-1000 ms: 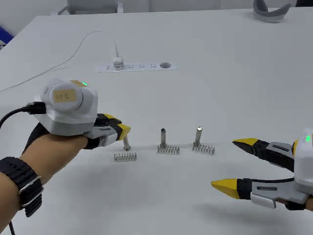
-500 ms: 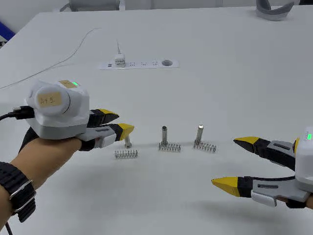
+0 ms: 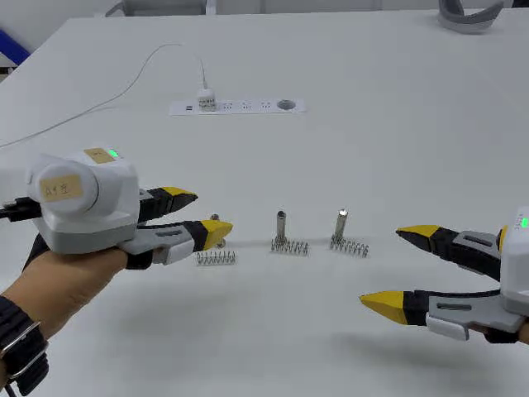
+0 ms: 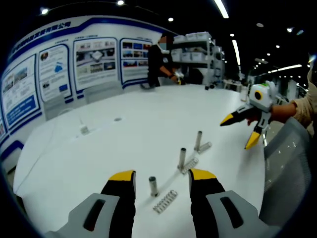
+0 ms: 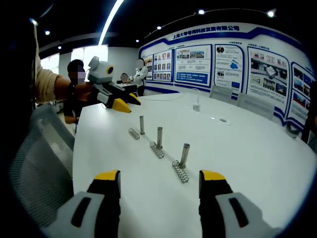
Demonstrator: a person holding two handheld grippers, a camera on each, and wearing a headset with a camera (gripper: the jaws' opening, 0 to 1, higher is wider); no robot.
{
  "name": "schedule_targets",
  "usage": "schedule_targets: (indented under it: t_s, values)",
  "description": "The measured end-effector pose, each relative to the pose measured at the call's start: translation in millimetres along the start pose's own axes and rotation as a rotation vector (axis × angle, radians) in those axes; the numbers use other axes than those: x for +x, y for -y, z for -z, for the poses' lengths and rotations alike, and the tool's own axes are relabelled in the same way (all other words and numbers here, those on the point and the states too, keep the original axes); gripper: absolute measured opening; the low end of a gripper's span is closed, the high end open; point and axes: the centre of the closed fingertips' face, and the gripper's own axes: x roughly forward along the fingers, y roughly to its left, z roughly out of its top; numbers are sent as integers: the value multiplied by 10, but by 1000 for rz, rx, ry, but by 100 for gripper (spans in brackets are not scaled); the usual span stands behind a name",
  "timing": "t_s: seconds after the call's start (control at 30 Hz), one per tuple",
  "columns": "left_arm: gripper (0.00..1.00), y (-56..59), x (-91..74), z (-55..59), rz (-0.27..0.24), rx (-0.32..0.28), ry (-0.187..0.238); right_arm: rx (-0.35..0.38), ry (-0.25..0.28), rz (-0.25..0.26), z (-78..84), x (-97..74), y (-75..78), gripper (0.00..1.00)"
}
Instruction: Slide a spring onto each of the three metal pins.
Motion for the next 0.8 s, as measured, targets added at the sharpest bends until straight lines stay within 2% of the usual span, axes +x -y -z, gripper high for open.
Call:
schedule_targets:
  t_s: [0.2, 0.5, 0.8]
  values:
    - [49, 59, -39, 14, 20, 1, 23, -15, -8, -4, -28, 12, 34, 65]
    - [53, 135, -104, 94, 40, -2, 30, -25, -25, -5, -89, 61, 168, 62]
    - [54, 196, -149, 209, 52, -11, 16, -45, -84, -14, 14, 134, 277, 55]
